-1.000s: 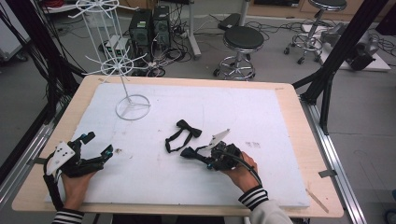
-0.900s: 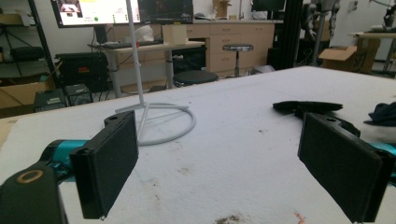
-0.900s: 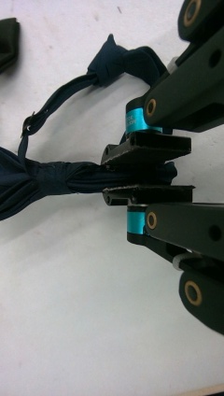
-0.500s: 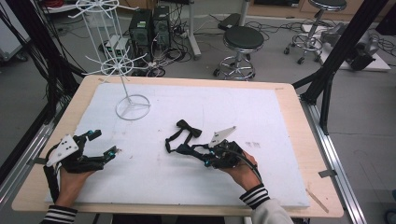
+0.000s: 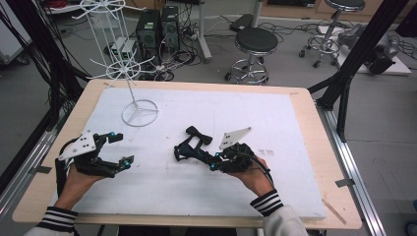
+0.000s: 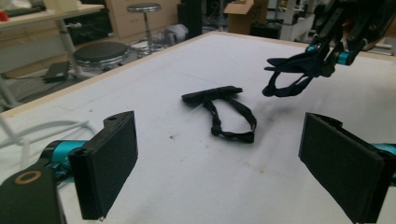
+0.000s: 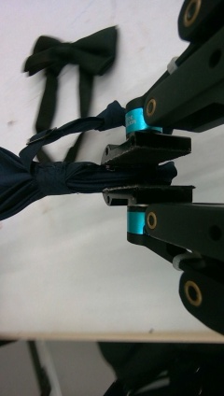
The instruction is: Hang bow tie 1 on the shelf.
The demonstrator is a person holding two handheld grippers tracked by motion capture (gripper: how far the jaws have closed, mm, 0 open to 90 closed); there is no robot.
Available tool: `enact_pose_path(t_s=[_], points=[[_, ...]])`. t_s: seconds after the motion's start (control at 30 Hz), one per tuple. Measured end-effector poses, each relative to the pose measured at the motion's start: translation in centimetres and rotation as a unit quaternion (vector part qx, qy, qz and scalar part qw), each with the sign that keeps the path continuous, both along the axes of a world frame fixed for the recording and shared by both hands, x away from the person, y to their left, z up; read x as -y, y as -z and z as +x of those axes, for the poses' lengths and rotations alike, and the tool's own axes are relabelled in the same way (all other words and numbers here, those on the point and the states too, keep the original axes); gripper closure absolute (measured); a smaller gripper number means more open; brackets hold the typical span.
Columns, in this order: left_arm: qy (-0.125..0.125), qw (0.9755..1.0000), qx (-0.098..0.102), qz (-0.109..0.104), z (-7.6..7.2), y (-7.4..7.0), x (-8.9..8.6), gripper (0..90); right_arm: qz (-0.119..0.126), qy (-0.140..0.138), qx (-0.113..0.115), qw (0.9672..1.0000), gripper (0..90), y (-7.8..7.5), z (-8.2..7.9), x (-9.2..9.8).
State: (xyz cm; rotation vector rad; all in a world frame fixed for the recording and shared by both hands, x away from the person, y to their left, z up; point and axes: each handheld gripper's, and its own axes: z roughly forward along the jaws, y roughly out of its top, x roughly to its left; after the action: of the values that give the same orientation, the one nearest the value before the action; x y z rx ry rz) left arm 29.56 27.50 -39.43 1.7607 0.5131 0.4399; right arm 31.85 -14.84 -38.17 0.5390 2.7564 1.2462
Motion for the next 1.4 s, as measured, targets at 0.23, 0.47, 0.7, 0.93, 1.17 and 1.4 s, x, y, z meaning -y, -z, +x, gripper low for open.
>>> enact_pose_path(t_s=[0.23,0.47,0.7,0.93,1.17,1.4], points=[[0.047,0.9987,-0.005,0.018,0.5,-0.9,1.8,12.0,0.022,-0.017,0.001,0.9996,79.6,-0.7,0.1,-0.1],[0.079,0.9963,0.005,0.034,1.2,-2.2,3.7,12.0,0.054,-0.040,-0.001,0.9978,79.6,-1.4,0.2,-0.4],[0.135,0.9895,0.006,0.051,1.9,-3.1,6.5,12.0,0.066,-0.067,0.009,0.9955,79.5,-2.1,0.3,-1.3],[0.150,0.9871,0.001,0.055,2.2,-3.1,7.5,12.0,0.075,-0.081,0.007,0.9939,79.5,-2.1,0.4,-1.8],[0.167,0.9842,-0.002,0.058,2.2,-3.3,8.5,12.3,0.079,-0.095,0.004,0.9923,79.6,-2.1,0.4,-2.4],[0.196,0.9781,0.014,0.067,2.1,-3.7,9.7,20.6,0.082,-0.098,0.003,0.9918,79.5,-2.3,0.6,-2.8]])
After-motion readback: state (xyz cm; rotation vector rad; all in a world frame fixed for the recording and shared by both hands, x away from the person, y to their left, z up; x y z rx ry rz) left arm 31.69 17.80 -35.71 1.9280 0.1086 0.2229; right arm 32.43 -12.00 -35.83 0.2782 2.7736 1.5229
